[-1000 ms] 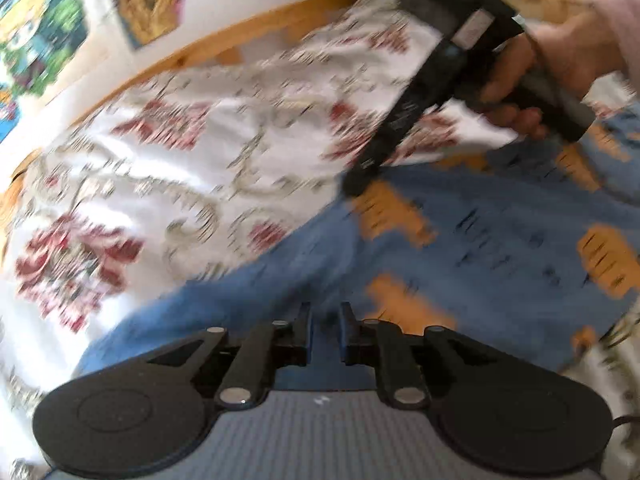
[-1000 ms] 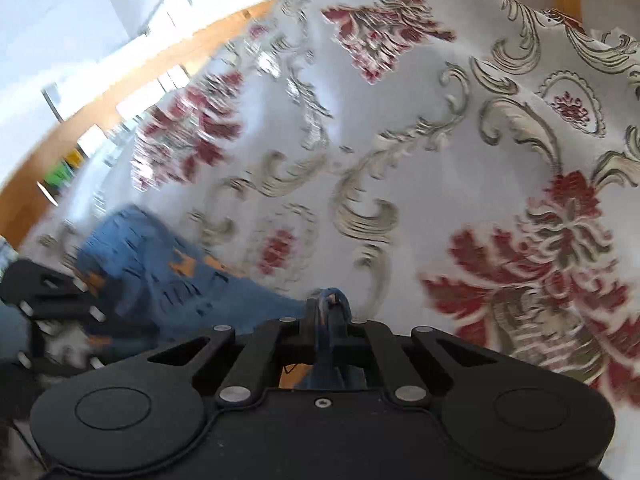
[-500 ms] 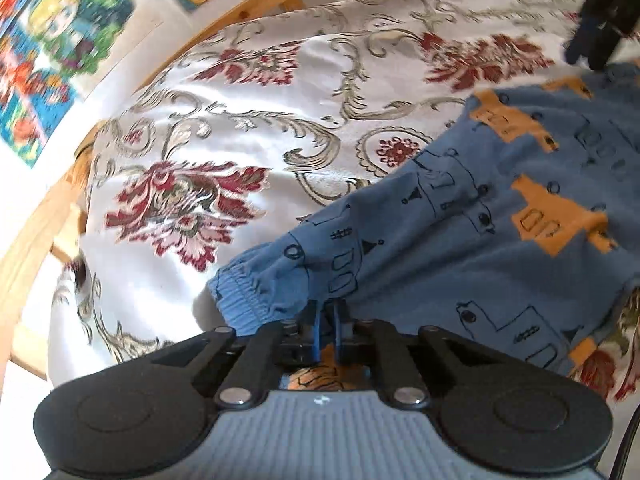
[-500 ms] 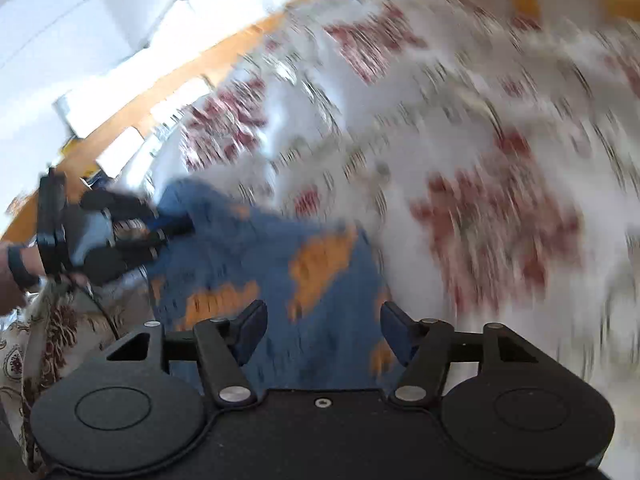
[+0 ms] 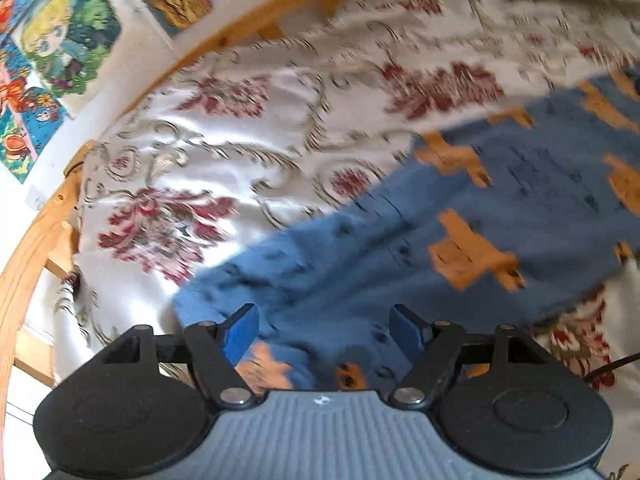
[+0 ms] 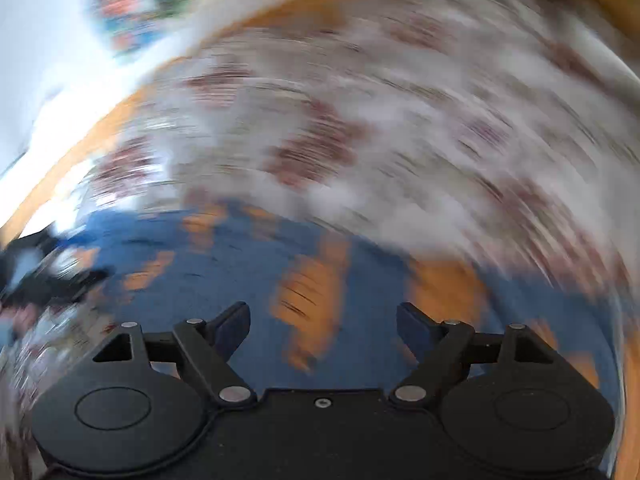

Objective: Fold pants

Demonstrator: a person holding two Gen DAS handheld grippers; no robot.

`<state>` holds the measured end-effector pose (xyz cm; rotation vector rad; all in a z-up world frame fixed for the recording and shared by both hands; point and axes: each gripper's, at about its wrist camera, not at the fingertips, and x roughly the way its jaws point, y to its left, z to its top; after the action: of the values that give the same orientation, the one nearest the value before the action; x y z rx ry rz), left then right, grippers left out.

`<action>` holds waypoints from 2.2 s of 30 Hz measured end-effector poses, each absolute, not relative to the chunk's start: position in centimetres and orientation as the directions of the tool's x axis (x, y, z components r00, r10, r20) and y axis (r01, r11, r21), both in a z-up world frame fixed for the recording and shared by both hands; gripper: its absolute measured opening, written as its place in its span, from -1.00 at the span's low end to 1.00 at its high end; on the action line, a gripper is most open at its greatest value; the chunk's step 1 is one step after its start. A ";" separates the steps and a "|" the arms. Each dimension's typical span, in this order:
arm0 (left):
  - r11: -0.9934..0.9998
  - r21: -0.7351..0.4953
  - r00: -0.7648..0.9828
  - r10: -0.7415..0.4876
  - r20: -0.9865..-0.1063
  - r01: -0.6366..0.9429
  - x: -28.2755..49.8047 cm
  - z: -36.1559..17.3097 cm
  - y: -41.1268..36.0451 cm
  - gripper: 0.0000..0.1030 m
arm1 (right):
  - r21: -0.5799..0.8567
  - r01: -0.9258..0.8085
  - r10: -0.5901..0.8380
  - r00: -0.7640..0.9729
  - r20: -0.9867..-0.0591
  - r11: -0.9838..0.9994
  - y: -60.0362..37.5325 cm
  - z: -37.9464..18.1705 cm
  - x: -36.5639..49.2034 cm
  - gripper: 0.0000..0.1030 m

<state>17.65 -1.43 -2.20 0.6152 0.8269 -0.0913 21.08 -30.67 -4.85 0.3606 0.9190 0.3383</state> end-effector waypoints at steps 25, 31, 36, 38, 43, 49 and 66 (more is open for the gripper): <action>0.664 0.080 0.495 -0.466 -0.734 0.744 21.6 -1.8 -30.7 0.87 | 0.703 0.429 0.075 0.823 -0.563 0.567 -40.1 -5.8 4.5 0.80; 0.658 0.067 0.472 -0.462 -0.751 0.750 21.6 -6.3 -33.8 0.87 | 0.793 0.388 0.117 0.863 -0.491 0.469 -41.5 -7.1 4.5 0.70; 0.694 0.057 0.505 -0.462 -0.729 0.718 21.3 -7.3 -32.0 0.94 | 0.658 0.468 0.059 0.788 -0.613 0.589 -40.8 -7.0 6.3 0.54; 0.695 0.053 0.507 -0.468 -0.724 0.717 21.1 -7.4 -31.4 0.94 | 0.623 0.473 0.042 0.775 -0.630 0.623 -40.4 -6.9 7.2 0.56; 0.704 0.001 0.485 -0.488 -0.725 0.710 21.6 -6.5 -29.9 0.94 | 0.668 0.470 0.067 0.788 -0.612 0.576 -40.9 -7.5 7.3 0.11; 0.704 -0.019 0.466 -0.489 -0.737 0.710 22.2 -6.3 -29.0 0.94 | 0.747 0.514 0.079 0.800 -0.595 0.422 -42.4 -9.1 6.1 -0.52; 0.613 -0.362 0.226 -0.674 -0.704 0.703 25.9 -0.5 -31.5 0.92 | 0.155 0.269 -0.137 0.810 -0.571 0.951 -32.6 -3.6 8.0 -0.62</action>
<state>25.89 -31.51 -0.46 0.0353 0.9506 -0.9490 8.04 -32.58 -3.56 0.2339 0.5893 -0.2191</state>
